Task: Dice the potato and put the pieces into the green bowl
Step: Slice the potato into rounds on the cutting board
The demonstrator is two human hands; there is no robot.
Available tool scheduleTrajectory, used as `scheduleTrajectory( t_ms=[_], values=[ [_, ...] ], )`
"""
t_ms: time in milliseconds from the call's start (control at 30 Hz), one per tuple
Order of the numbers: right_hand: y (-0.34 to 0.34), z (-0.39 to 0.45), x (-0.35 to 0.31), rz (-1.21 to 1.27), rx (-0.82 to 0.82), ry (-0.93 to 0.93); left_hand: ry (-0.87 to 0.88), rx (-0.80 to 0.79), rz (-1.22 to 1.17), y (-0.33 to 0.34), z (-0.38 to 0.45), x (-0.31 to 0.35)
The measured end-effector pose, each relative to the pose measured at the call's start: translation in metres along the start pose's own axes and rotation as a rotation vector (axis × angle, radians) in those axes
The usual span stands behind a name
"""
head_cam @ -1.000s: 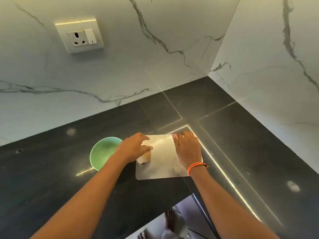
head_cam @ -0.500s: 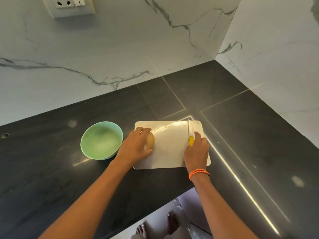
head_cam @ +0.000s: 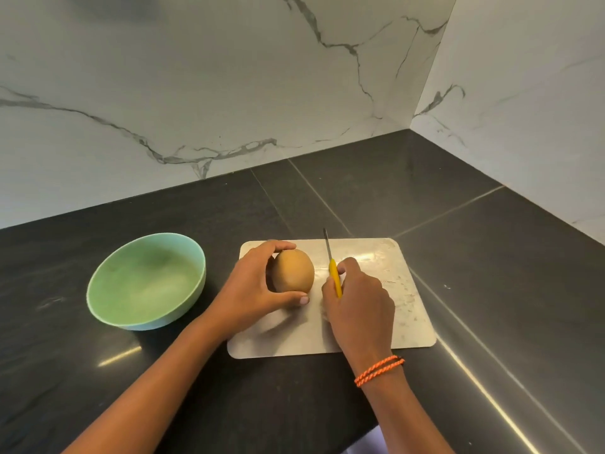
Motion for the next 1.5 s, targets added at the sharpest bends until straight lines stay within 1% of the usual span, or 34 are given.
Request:
scheduleTrajectory(
  t_ms=[200, 333, 433, 500, 567, 667, 733, 833, 900, 1000, 1167, 1300, 1500],
  values=[
    [-0.002, -0.002, 0.0, -0.021, -0.026, -0.057, 0.061, -0.059, -0.001, -0.003, 0.007, -0.002],
    [-0.003, -0.004, -0.002, -0.002, 0.023, -0.079, 0.08, -0.125, 0.04, -0.007, 0.009, -0.001],
    [-0.006, -0.007, -0.003, 0.015, 0.1, -0.093, 0.066, -0.158, 0.054, -0.007, 0.011, -0.002],
    [-0.01, -0.011, -0.004, 0.041, 0.164, -0.099, 0.058, -0.133, 0.049, -0.007, 0.009, -0.001],
    [-0.013, -0.015, -0.007, 0.062, 0.19, -0.104, 0.077, -0.077, 0.046, -0.005, 0.006, -0.001],
    [-0.014, -0.02, -0.015, 0.08, 0.171, -0.131, 0.133, 0.027, 0.072, -0.001, -0.005, 0.004],
    [-0.011, -0.019, -0.019, 0.088, 0.125, -0.154, 0.154, 0.062, 0.075, 0.002, -0.01, 0.004],
    [-0.014, -0.02, -0.016, 0.108, 0.061, -0.175, 0.154, 0.072, 0.077, 0.003, -0.017, 0.004],
    [-0.019, -0.024, -0.009, 0.097, 0.051, -0.183, 0.151, 0.086, 0.039, 0.002, -0.019, 0.002],
    [-0.028, -0.037, -0.003, 0.044, 0.09, -0.201, 0.158, 0.099, -0.009, 0.003, -0.019, -0.001],
    [-0.034, -0.059, -0.009, 0.113, 0.163, -0.184, 0.163, 0.113, -0.034, 0.001, -0.018, -0.006],
    [-0.028, -0.072, -0.024, 0.098, 0.182, -0.237, 0.191, 0.127, -0.044, 0.003, -0.02, -0.002],
    [-0.025, -0.074, -0.022, 0.072, 0.211, -0.221, 0.199, 0.141, -0.028, 0.003, -0.02, -0.002]
  ],
)
Point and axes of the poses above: each hand's wrist, its own z-axis towards the middle knuckle, its own y-axis out of the palm, x = y × z, the point moved 6 cm from there along z, towards the middle knuckle, and after that the axes turned 7 degrees about -z, right-handed, at the moved point
